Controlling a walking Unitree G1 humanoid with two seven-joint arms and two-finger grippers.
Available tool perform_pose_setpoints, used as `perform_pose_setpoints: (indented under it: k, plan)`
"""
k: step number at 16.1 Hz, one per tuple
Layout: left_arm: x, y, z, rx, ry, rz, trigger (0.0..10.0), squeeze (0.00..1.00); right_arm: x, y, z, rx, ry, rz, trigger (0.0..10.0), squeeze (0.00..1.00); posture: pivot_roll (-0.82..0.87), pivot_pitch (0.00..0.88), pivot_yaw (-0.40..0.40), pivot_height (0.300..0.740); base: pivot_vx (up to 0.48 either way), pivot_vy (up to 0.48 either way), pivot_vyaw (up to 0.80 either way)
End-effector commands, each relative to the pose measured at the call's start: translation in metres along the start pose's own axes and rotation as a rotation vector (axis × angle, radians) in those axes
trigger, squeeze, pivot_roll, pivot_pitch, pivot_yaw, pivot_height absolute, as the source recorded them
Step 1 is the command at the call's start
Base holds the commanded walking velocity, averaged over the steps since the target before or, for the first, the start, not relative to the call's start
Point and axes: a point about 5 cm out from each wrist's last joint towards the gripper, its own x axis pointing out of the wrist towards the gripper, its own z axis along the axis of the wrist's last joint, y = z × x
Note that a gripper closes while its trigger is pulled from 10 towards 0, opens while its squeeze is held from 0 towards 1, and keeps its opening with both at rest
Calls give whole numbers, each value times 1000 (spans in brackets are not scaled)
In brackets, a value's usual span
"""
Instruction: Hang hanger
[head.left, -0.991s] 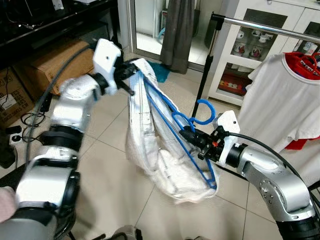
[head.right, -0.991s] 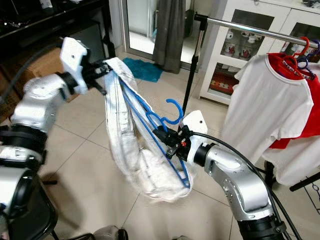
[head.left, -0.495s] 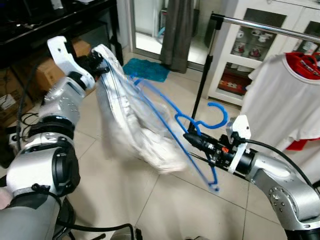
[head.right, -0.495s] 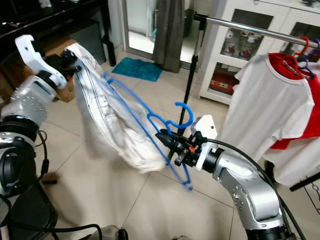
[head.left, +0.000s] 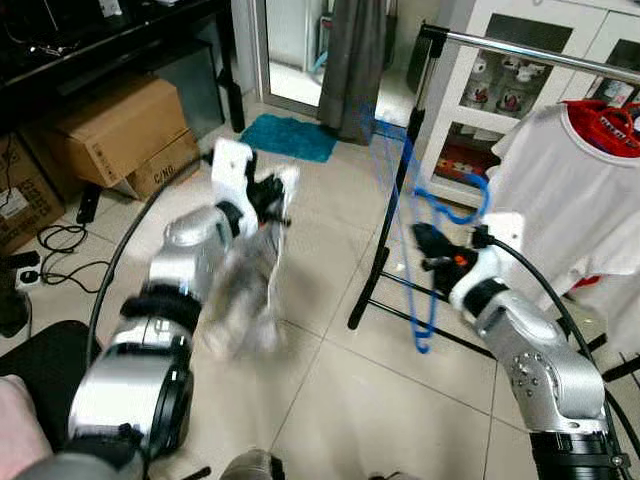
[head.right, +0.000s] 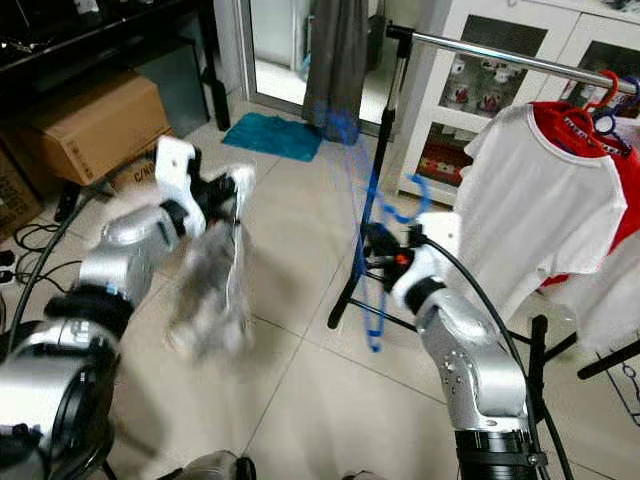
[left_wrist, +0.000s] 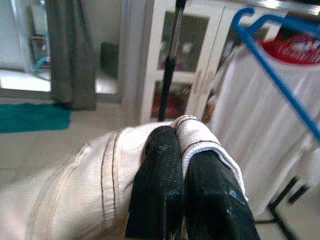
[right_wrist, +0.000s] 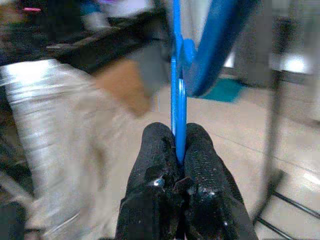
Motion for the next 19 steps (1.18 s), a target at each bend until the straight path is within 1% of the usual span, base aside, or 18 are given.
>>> perform_pose_setpoints:
  k: [1, 2, 3, 4, 6, 7, 8, 9, 10, 11, 12, 13, 14, 15, 16, 17, 18, 19]
  plan:
    - [-2, -8, 11, 111, -44, -12, 0, 0, -6, -14, -10, -78, 38, -128, 10000, 0, -29, 0, -8, 740, 0, 0, 0]
    - [-4, -8, 10, 120, -44, -6, 0, 0, -8, -16, -13, -99, 54, -152, 10000, 0, -29, 0, -8, 740, 0, 0, 0]
    - [-9, -9, 6, 119, -45, 20, 0, 0, -12, -19, -20, -74, 66, -197, 10000, 0, -29, 0, -8, 740, 0, 0, 0]
    - [-21, -6, -3, 119, -42, 100, 10000, 0, -24, -22, -31, -65, 72, -291, 10000, 0, -30, 0, -8, 740, 0, 0, -800]
    - [-30, -5, -16, 93, 6, 153, 10000, 0, -31, -23, -40, -117, 86, -365, 10000, 0, -37, 0, -2, 740, 0, 0, -800]
    - [-39, -7, -26, 86, 14, 204, 10000, 0, -35, -23, -48, -212, 113, -406, 10000, 0, -47, 0, 9, 740, 0, 0, -800]
    - [-46, -6, -31, 81, -6, 282, 10000, 0, -37, -24, -52, -243, 134, -435, 10000, 0, -50, 0, 11, 740, 0, 0, -800]
    - [-51, -7, -34, 83, -35, 345, 10000, 0, -38, -26, -53, -214, 143, -466, 10000, 0, -51, 0, 8, 740, 0, 0, -788]
    - [-54, -9, -39, 14, -54, 378, 10000, 0, -40, -29, -55, -131, 144, -497, 10000, 0, -49, 0, 4, 740, 0, 0, -781]
    - [-55, -10, -40, 5, -61, 391, 10000, 0, -40, -31, -55, -108, 143, -512, 10000, 0, -50, 0, 3, 740, 0, 0, -781]
    - [-57, -9, -44, 42, -21, 468, 10000, 0, -41, -35, -53, -77, 124, -545, 10000, 0, -45, 0, 4, 740, 0, 0, -781]
    - [-58, -10, -50, 144, 56, 445, 10000, 0, -41, -37, -52, -63, 108, -572, 10000, 0, -45, 0, 6, 740, 0, 0, -781]
    - [-58, -15, -53, 244, 102, 371, 10000, 0, -41, -38, -51, -49, 93, -587, 10000, 0, -45, 0, 12, 740, 0, 0, -781]
    - [-58, -17, -57, 174, 130, 310, 10000, 0, -41, -38, -51, -48, 89, -588, 10000, 0, -46, 0, 16, 740, 0, 0, -788]
    - [-59, -19, -55, 111, 98, 300, 10000, 0, -41, -37, -52, -45, 93, -590, 10000, 0, -44, 0, 19, 740, 0, 0, -788]
    - [-59, -18, -55, 101, 91, 299, 10000, 0, -41, -36, -53, -45, 96, -590, 10000, 0, -45, 0, 21, 740, 0, 0, -788]
    - [-60, -17, -55, 128, 91, 326, 10000, 0, -40, -35, -55, -63, 97, -599, 10000, 0, -44, 0, 23, 740, 0, 0, -788]
    - [-59, -16, -55, 132, 81, 353, 10000, 0, -42, -36, -56, -115, 112, -629, 10000, 0, -45, 0, 31, 740, 0, 0, -788]
